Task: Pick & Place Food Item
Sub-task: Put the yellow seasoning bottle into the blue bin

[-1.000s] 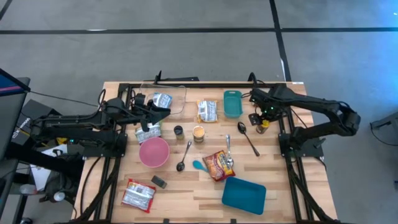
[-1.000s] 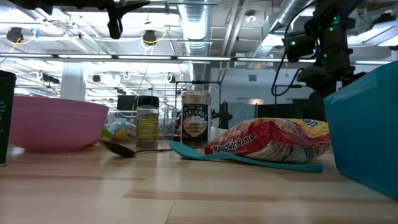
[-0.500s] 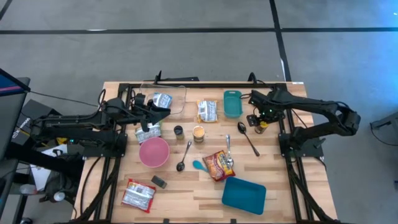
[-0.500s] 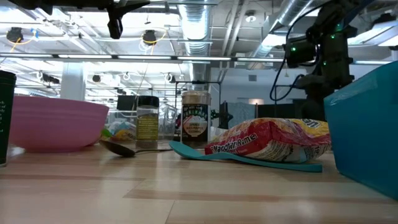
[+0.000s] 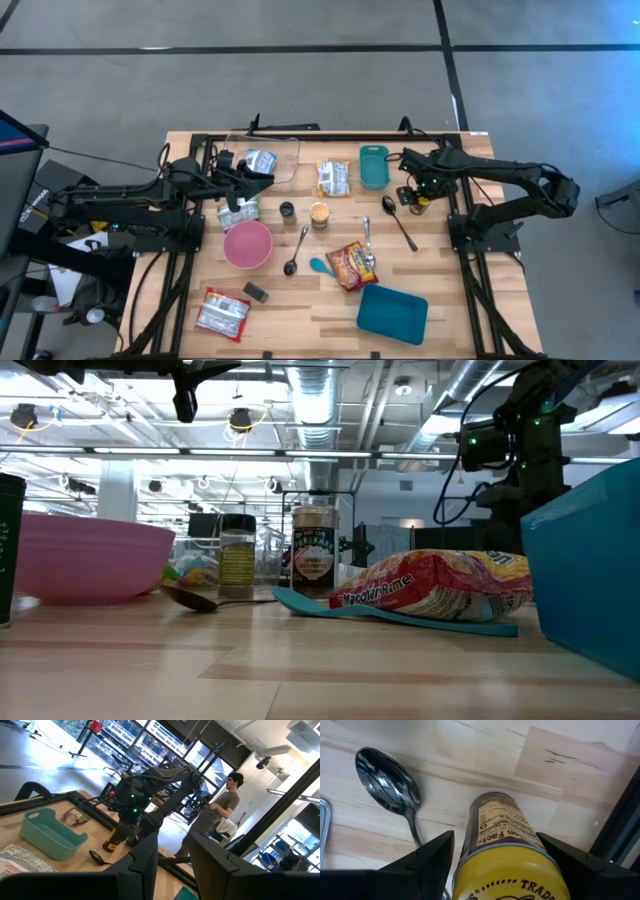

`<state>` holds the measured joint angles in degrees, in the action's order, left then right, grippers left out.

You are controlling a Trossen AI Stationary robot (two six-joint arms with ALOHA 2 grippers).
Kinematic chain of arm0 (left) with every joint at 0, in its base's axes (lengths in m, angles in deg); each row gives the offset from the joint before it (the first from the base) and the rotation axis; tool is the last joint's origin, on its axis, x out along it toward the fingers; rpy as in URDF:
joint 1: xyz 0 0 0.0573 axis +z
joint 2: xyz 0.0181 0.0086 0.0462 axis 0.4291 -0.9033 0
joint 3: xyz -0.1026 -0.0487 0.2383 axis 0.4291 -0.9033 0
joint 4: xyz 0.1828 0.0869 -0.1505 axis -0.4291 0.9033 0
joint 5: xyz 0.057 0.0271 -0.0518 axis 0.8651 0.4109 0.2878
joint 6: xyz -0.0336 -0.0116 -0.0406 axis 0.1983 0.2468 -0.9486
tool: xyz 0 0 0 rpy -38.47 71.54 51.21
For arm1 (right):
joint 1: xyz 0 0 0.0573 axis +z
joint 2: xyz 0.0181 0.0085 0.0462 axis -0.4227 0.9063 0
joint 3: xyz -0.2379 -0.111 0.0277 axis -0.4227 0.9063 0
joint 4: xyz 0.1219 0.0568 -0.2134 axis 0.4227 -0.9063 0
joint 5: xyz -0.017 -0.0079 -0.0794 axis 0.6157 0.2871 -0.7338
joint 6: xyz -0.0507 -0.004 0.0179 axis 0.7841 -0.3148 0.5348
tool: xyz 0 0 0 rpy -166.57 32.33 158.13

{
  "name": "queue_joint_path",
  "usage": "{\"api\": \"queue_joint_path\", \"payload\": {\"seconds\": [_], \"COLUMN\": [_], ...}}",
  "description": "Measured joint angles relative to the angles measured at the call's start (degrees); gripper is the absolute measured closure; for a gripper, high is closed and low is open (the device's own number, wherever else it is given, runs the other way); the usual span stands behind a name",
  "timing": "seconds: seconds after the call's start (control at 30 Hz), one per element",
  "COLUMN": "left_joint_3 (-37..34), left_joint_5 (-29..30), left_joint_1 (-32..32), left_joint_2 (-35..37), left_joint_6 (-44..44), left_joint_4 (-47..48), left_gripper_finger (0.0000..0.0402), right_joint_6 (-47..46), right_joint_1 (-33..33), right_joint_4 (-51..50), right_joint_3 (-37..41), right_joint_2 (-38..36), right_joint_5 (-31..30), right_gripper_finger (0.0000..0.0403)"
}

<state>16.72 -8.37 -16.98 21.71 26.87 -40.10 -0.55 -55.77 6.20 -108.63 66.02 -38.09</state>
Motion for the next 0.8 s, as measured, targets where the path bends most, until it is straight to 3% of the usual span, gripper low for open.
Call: {"api": "queue_joint_path", "payload": {"seconds": [0.57,0.8], "left_joint_3": [0.00,0.00], "left_joint_5": [0.00,0.00], "left_joint_1": [0.00,0.00], "left_joint_2": [0.00,-0.01], "left_joint_6": [-0.01,-0.01], "left_joint_4": [0.00,0.00], "left_gripper_finger": [0.0296,0.0296], "right_joint_6": [0.83,1.68], "right_joint_1": [0.01,-0.17], "right_joint_4": [0.13,1.97], "right_joint_3": [0.14,4.04], "right_joint_2": [0.00,0.00], "right_joint_5": [0.00,0.00], "right_gripper_finger": [0.0133,0.0133]}}
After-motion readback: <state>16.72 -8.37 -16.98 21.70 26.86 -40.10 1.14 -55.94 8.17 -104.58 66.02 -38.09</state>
